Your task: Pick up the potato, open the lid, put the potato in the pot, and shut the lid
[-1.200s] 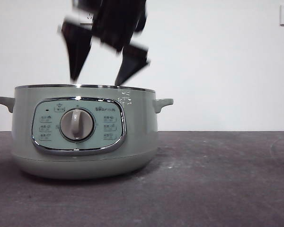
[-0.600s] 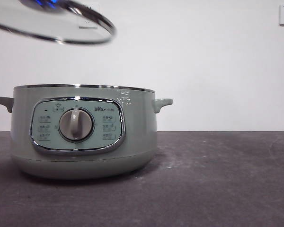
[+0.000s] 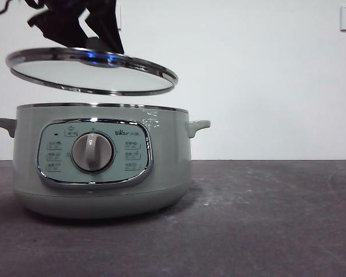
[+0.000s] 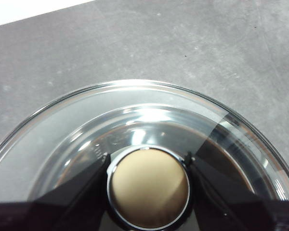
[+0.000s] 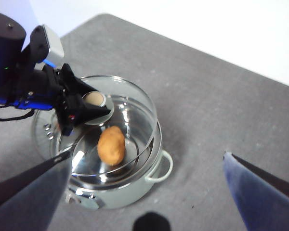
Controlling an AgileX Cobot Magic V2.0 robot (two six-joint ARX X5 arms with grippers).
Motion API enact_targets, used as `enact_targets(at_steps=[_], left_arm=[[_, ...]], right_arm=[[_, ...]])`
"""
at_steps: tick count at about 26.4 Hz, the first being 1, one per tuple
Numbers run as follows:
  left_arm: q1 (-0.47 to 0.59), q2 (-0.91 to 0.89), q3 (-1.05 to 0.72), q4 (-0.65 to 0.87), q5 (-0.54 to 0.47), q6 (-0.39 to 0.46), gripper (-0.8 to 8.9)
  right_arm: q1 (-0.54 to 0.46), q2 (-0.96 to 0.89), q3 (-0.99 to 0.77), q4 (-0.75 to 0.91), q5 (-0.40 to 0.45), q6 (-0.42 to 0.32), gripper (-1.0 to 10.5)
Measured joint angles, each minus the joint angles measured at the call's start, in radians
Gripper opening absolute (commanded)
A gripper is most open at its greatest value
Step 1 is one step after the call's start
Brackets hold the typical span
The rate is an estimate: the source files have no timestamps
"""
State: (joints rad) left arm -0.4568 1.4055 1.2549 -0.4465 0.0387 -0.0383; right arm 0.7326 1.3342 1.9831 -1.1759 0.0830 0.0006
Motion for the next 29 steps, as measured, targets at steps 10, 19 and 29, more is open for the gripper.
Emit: enact_targets(at_steps=[10,19,29], left_arm=[[-0.018,0.087,0.000,-0.002,0.010,-0.015,-0.08],[-0.024,0.107,0.010,-0.032,0.008,-0.007,-0.08],[-0.025,0.107,0.021,-0.075,0.005,0.009,0.56]], right_arm=[[0.000,0.002,0.000,-0.021,0.000,0.000,5.9],[0.000,0.002,0.000,-0.021,0.000,0.000,5.9],[0.000,0.002,0.000,-0.021,0.000,0.000,5.9]])
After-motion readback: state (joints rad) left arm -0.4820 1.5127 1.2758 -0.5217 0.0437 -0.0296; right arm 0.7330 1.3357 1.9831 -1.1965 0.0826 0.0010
